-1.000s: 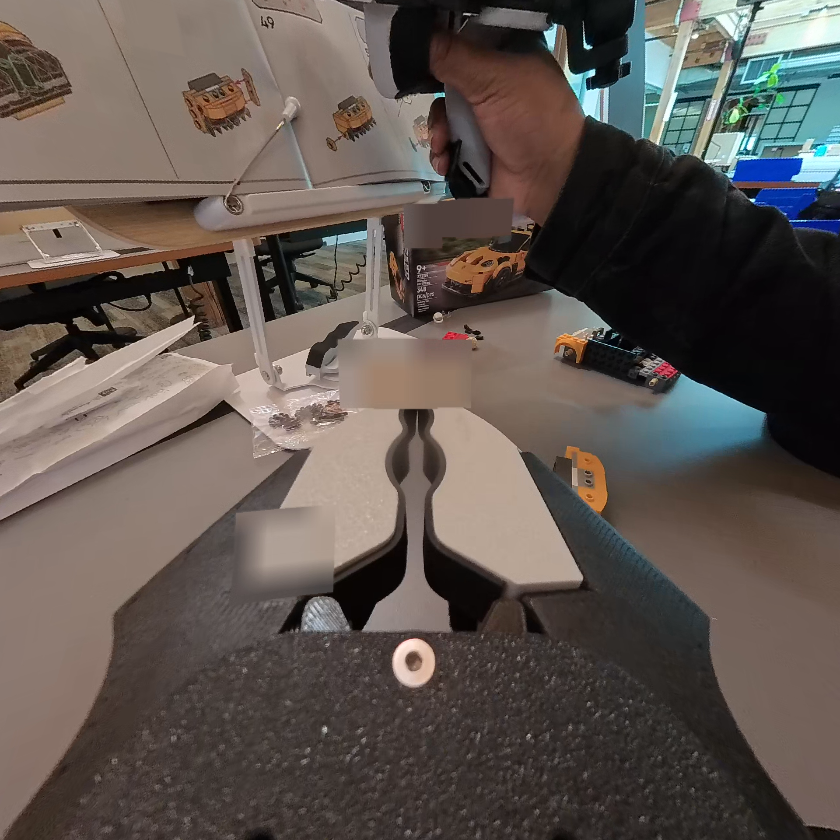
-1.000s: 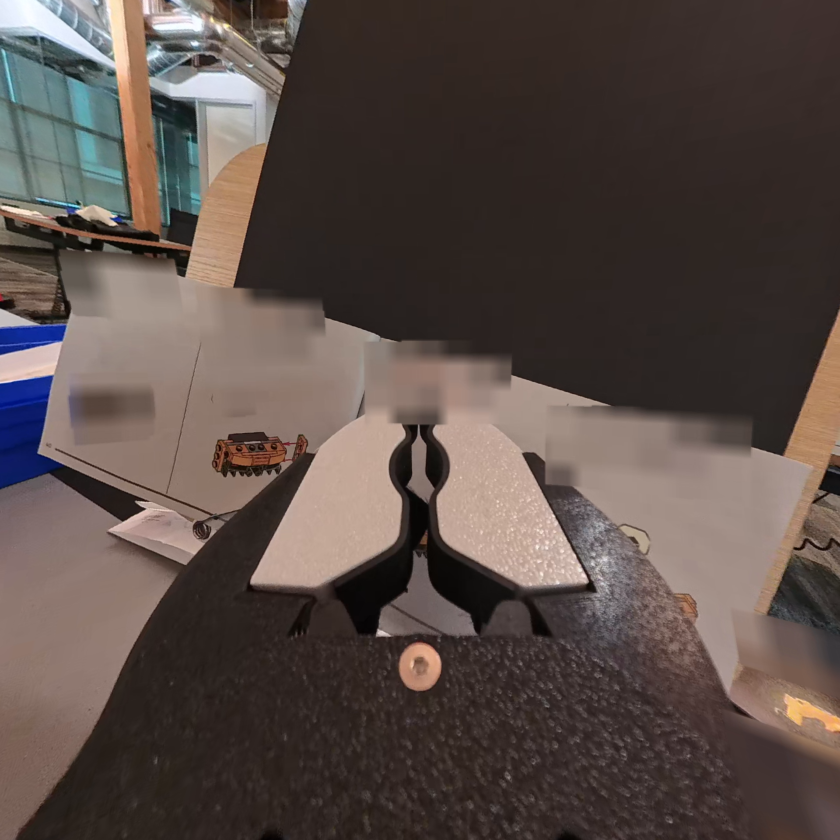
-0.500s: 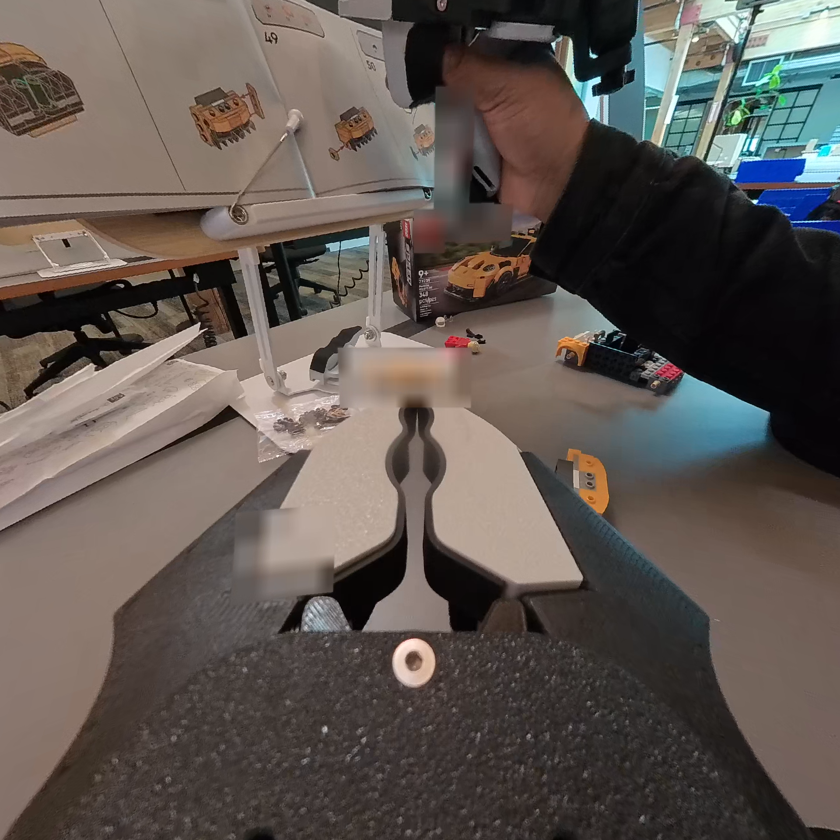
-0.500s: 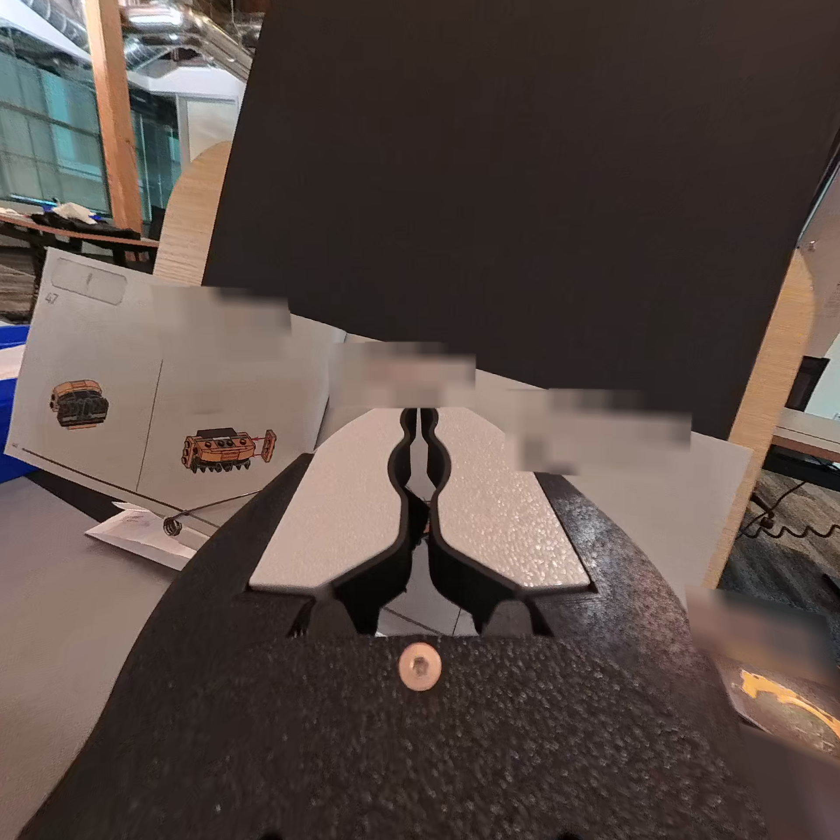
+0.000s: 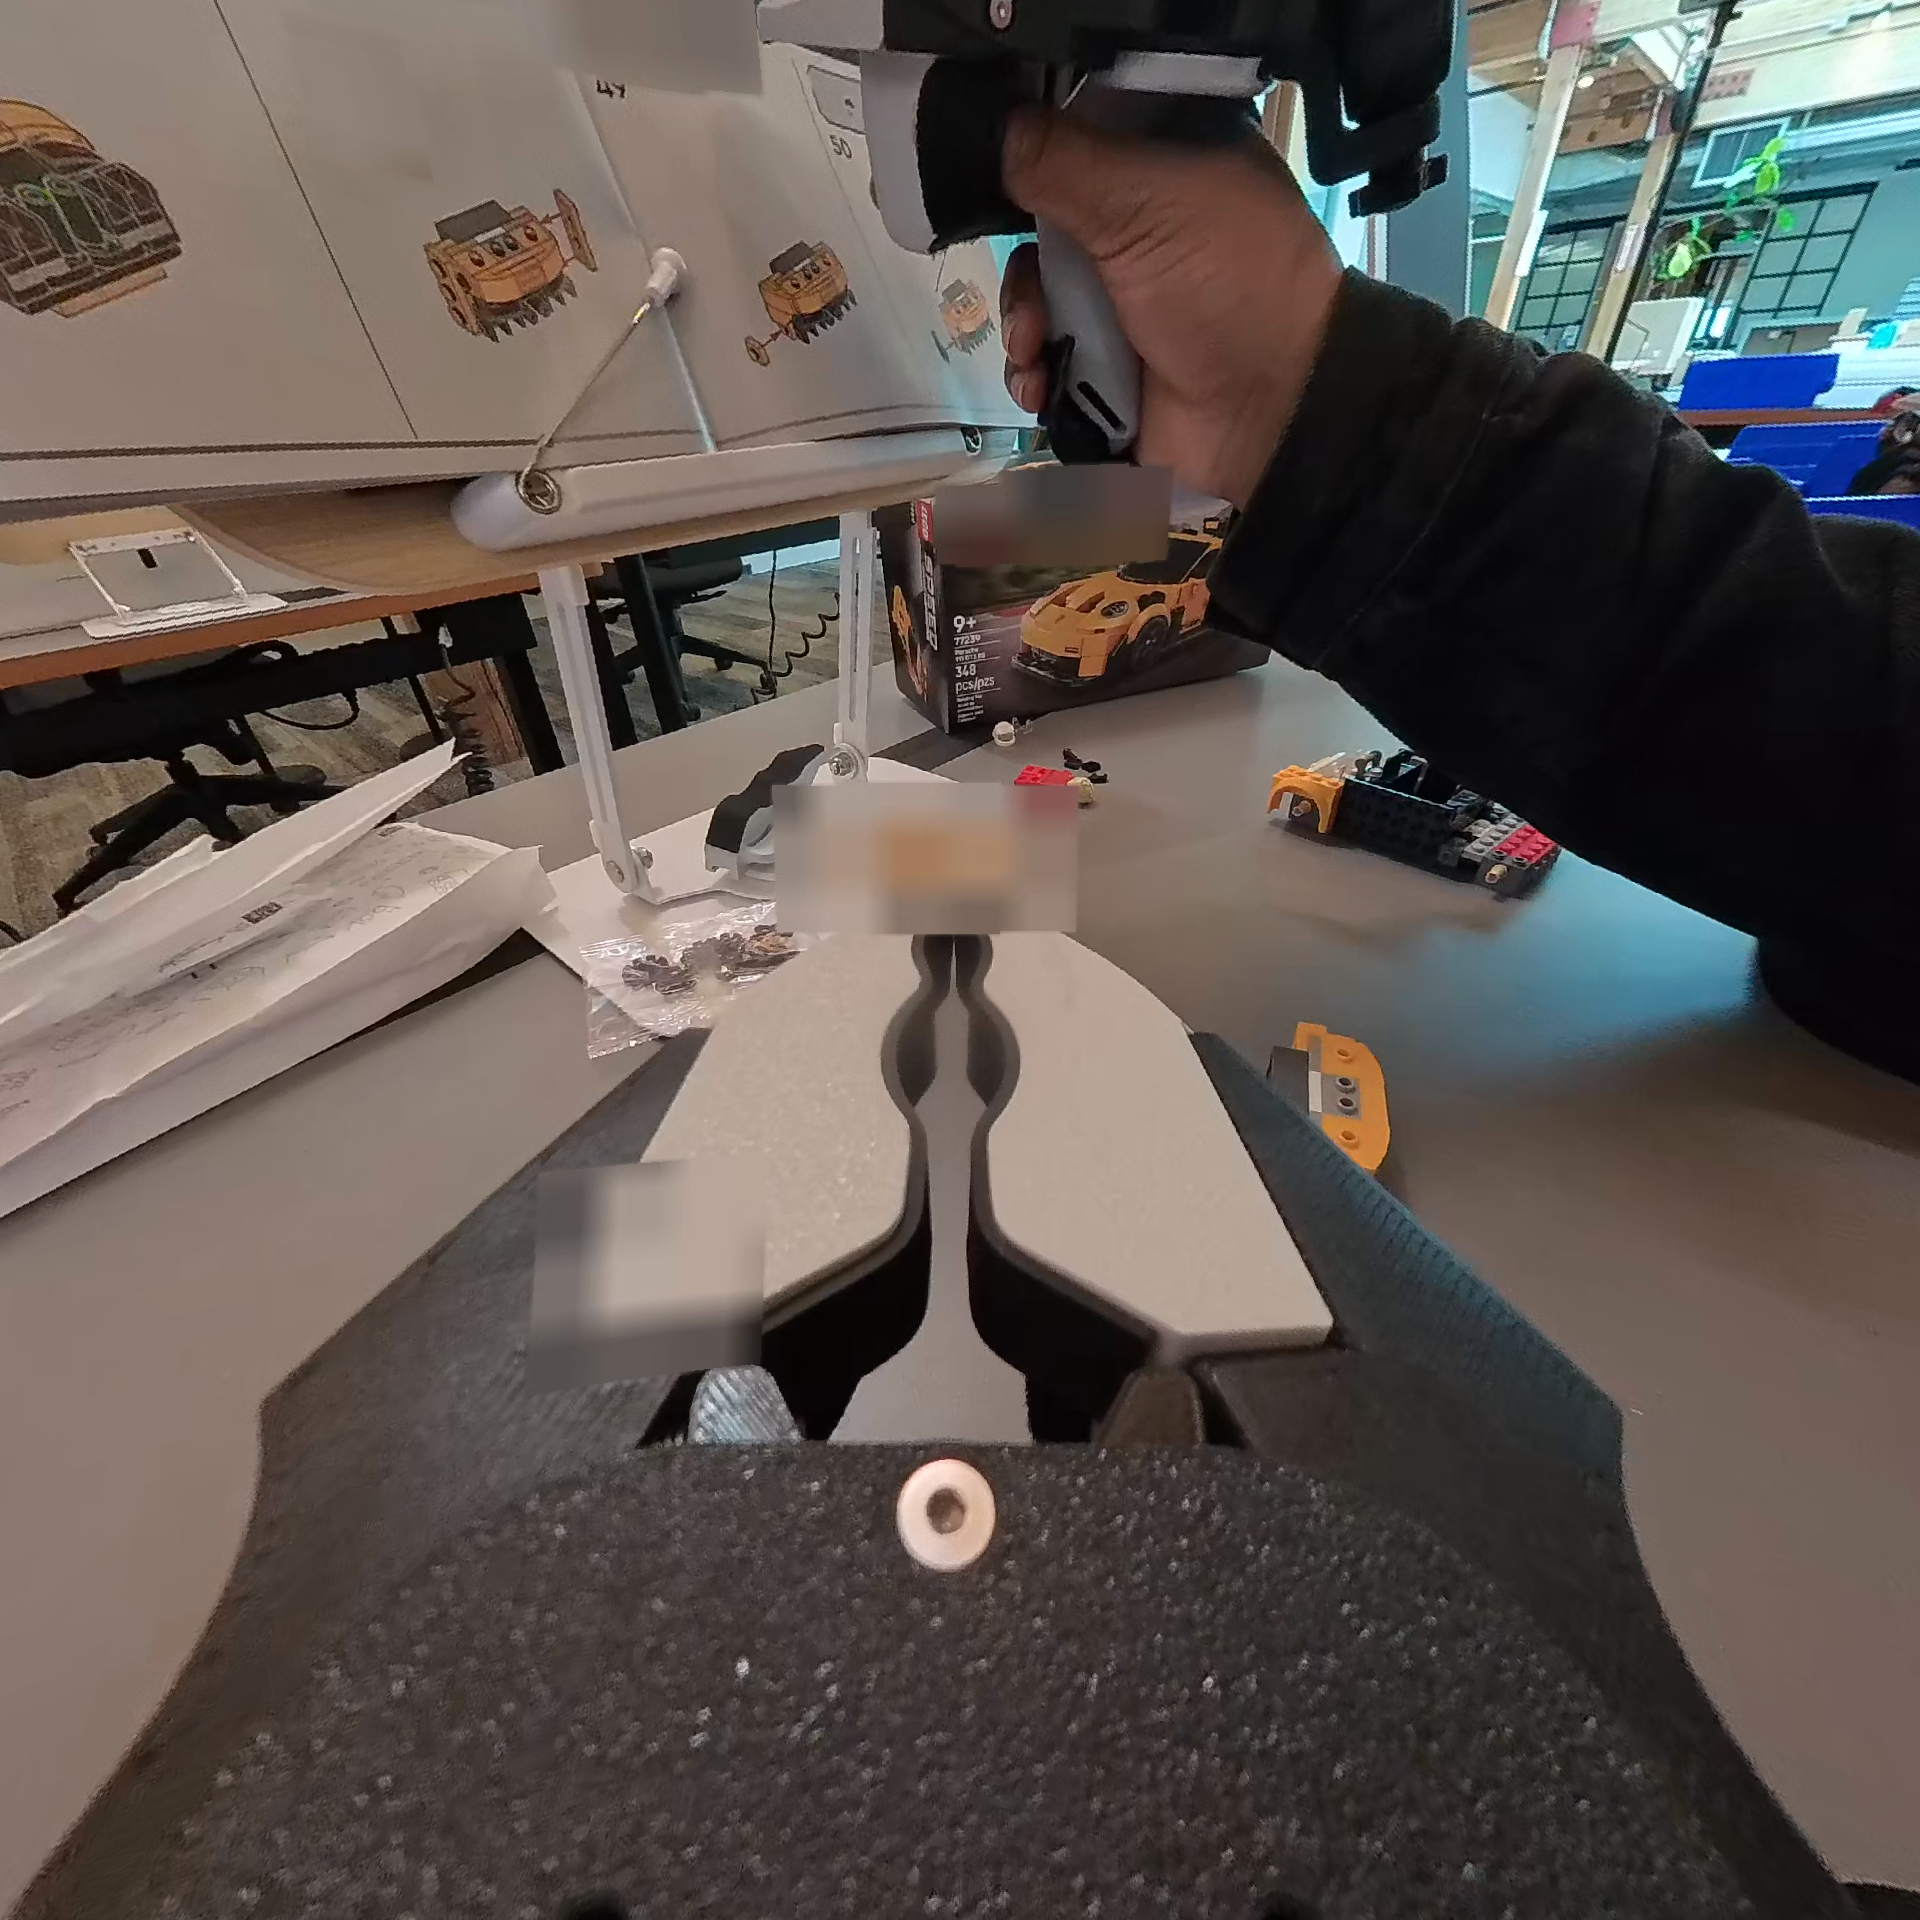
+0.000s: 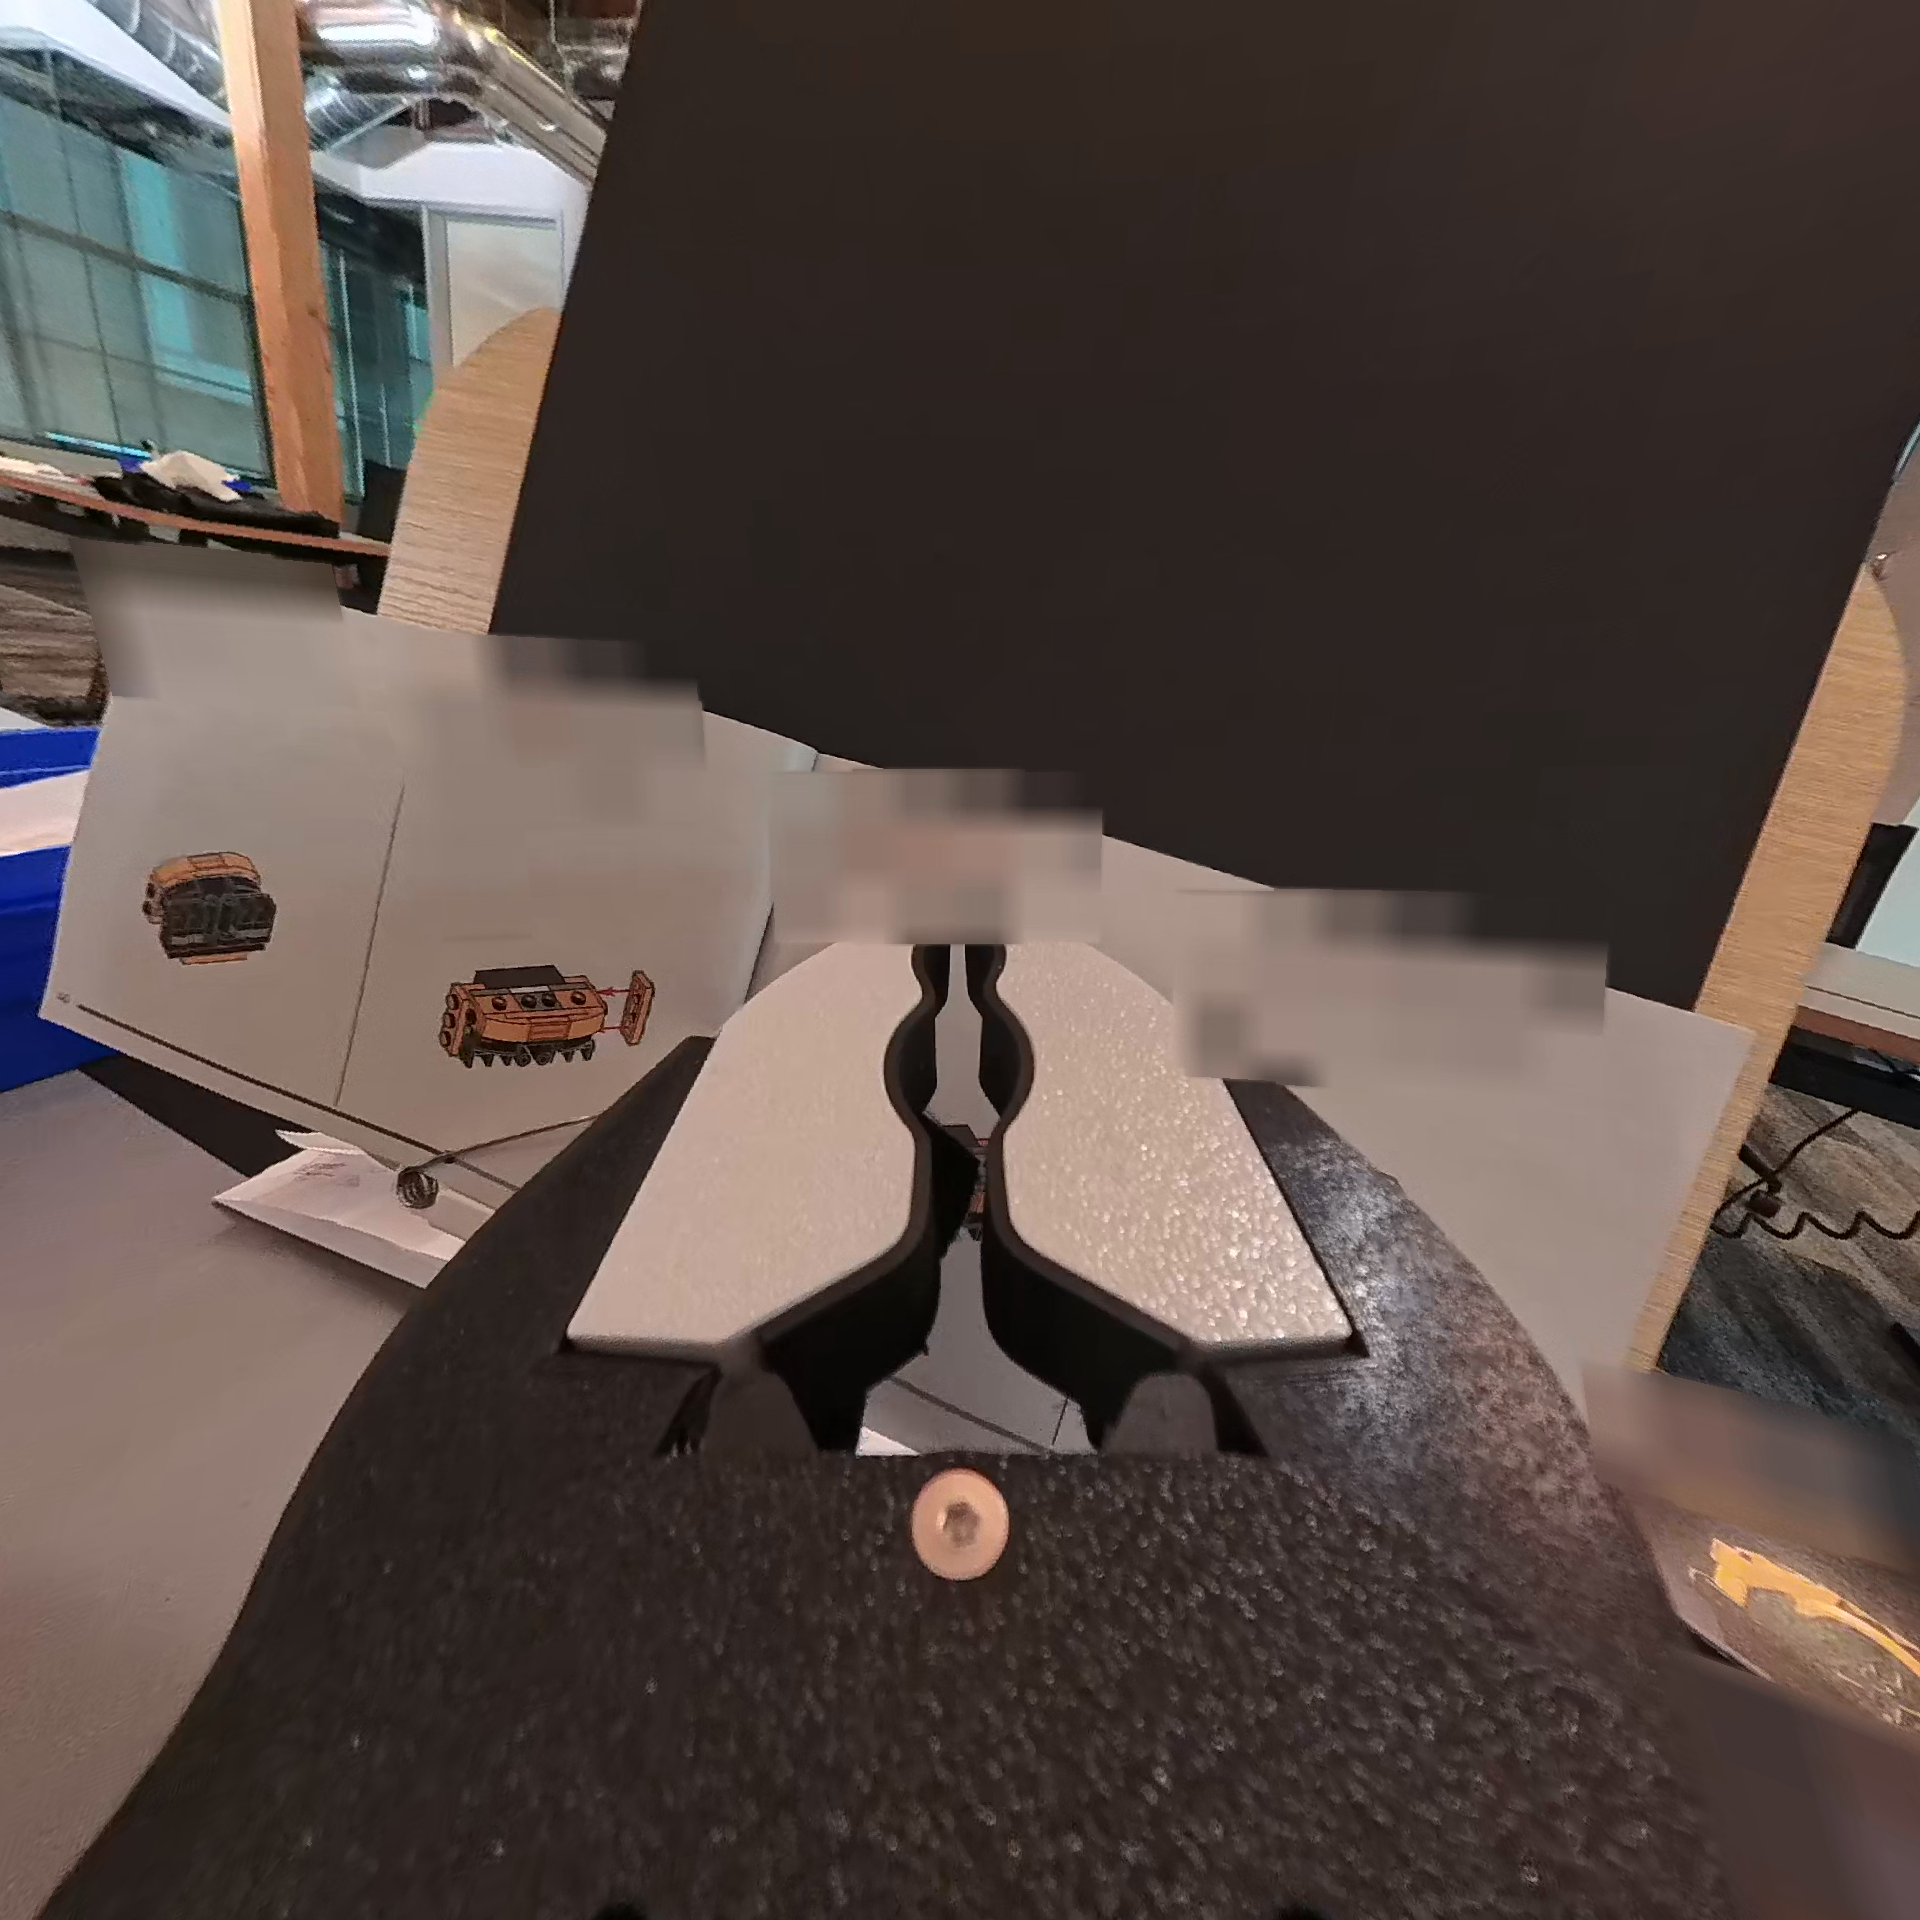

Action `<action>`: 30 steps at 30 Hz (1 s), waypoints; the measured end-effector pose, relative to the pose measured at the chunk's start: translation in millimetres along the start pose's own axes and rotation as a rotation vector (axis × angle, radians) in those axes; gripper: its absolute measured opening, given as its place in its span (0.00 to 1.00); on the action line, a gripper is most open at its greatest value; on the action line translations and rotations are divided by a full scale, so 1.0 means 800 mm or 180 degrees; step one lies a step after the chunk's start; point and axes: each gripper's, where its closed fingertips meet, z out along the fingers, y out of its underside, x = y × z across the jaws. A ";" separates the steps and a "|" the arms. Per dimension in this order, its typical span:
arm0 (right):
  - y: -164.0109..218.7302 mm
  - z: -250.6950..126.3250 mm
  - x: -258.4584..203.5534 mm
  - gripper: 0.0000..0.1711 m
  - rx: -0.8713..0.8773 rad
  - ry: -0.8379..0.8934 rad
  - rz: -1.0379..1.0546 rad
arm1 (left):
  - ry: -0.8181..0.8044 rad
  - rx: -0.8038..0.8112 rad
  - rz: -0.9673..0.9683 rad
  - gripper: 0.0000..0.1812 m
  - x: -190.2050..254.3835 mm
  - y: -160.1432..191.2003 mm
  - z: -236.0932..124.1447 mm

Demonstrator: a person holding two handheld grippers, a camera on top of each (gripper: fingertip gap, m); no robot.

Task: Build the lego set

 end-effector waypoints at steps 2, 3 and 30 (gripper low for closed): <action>-0.004 -0.002 -0.002 0.02 0.0018 -0.0013 -0.0001 | -0.0003 0.0000 0.0009 0.00 0.000 0.000 0.000; -0.007 -0.004 -0.003 0.02 0.0033 -0.0026 -0.0003 | -0.0007 0.0001 0.0016 0.00 0.000 0.000 0.000; 0.111 -0.240 -0.089 0.00 -0.0600 -0.1136 0.0682 | -0.0718 0.0158 -0.0047 0.00 -0.067 -0.018 -0.036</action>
